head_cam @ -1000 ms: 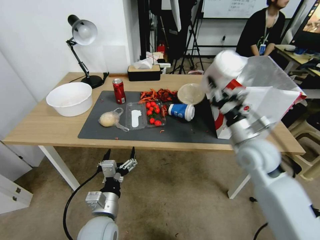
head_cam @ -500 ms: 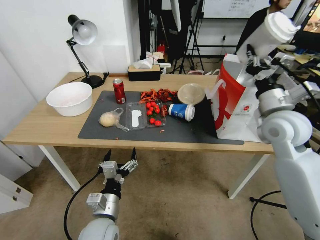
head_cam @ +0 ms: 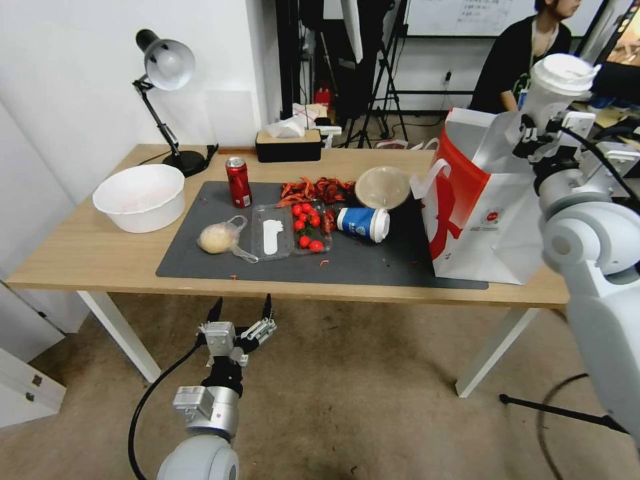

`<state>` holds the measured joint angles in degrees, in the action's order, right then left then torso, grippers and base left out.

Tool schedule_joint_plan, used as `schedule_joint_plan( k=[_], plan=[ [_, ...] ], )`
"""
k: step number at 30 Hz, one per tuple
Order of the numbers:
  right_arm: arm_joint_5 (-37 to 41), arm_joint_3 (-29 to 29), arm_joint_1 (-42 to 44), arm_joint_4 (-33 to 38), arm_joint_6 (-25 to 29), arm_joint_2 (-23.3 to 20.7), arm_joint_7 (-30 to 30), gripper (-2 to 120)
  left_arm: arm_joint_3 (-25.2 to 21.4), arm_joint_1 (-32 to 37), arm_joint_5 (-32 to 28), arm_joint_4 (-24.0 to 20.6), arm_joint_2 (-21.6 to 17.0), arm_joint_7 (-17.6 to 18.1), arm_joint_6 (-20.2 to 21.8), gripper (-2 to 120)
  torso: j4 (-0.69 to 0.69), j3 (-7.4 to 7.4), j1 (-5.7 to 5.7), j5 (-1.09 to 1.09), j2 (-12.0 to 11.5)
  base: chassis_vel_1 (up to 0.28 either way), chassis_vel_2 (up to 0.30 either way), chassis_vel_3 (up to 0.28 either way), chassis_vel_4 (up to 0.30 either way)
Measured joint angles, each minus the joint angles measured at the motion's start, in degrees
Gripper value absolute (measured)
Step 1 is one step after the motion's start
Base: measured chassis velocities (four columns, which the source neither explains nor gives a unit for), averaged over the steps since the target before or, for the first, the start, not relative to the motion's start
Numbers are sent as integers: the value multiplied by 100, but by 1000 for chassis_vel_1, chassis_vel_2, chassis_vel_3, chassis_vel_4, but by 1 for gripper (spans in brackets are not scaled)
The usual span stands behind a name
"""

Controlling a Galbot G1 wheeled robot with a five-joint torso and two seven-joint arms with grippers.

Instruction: Pick up the trash from the table and place it into the takeout bag.

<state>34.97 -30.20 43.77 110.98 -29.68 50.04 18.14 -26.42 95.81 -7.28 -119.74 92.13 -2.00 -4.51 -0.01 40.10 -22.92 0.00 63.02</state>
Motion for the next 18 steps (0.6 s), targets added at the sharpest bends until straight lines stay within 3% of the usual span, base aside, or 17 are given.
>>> schedule_joint_plan(
  k=[1,5,14,18],
  plan=[
    [-148,0,-1,-22,-154,-240,-139,2,16,-26,5,36,0,-3,-13,100,1,0,0,1,1,0,0,0,0],
    [-347,3,80,-51,-282,-538,-412,2,33,-65,9,65,0,-7,-16,100,1,0,0,1,1,0,0,0,0],
    [-601,32,288,-97,-362,-956,-1014,0,44,-83,10,77,0,-12,-16,100,0,0,0,1,1,0,0,0,0],
    [-712,66,288,-117,-394,-1043,-1152,9,49,-82,10,77,0,-14,-17,100,1,0,0,1,1,0,0,0,0]
  ],
)
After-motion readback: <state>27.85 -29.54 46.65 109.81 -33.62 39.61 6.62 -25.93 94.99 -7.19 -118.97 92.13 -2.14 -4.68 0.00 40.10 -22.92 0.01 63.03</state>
